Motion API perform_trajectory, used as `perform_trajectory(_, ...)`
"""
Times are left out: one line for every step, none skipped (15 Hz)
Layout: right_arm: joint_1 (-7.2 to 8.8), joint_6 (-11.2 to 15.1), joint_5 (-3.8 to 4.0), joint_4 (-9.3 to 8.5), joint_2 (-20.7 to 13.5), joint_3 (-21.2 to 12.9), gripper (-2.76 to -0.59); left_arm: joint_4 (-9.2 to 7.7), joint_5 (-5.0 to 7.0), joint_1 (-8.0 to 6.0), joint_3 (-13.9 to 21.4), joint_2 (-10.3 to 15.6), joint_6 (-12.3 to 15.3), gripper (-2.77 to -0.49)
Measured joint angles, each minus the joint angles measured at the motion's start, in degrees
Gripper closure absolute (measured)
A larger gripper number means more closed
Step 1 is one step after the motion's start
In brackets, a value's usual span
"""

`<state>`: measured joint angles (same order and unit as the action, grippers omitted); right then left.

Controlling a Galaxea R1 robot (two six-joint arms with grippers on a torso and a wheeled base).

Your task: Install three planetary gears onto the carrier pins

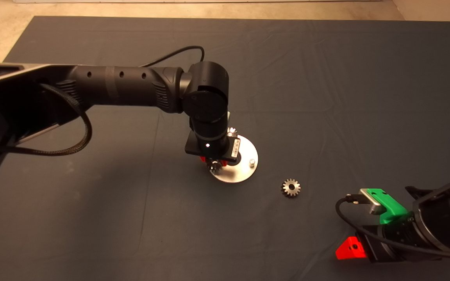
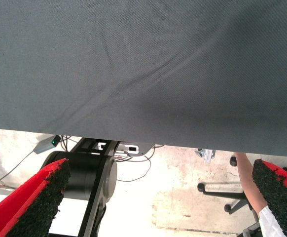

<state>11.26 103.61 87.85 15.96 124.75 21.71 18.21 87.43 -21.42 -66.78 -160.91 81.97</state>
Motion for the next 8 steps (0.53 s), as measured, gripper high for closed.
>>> perform_trajectory(0.01,0.00,0.01,0.00,0.00,0.00,-2.75,-0.01,0.00,0.00,0.00,0.00,-0.09,-0.96)
perform_trajectory(0.01,0.00,0.02,0.00,0.00,0.00,-2.75,0.00,0.00,0.00,0.00,0.00,-0.22,-0.96)
perform_trajectory(0.00,0.00,0.01,0.00,0.00,0.00,-2.75,-0.02,0.00,0.00,0.00,0.00,-0.22,-0.96)
perform_trajectory(0.00,0.00,0.00,0.00,0.00,0.00,-2.75,0.00,0.00,0.00,0.00,0.00,-0.22,-0.96)
perform_trajectory(0.02,0.00,0.02,0.00,0.00,0.00,-2.75,0.00,0.00,0.00,0.00,0.02,-0.22,-0.96)
perform_trajectory(0.00,0.00,0.02,0.00,0.00,0.00,-2.75,0.00,0.00,0.00,0.00,0.02,-0.20,-0.96)
perform_trajectory(0.02,0.00,0.02,0.00,0.00,0.00,-2.75,0.00,0.00,0.00,0.02,0.02,-0.20,-0.96)
perform_trajectory(0.00,0.00,0.02,0.00,0.00,0.00,-2.75,0.00,0.00,0.01,0.02,0.04,-0.19,-0.96)
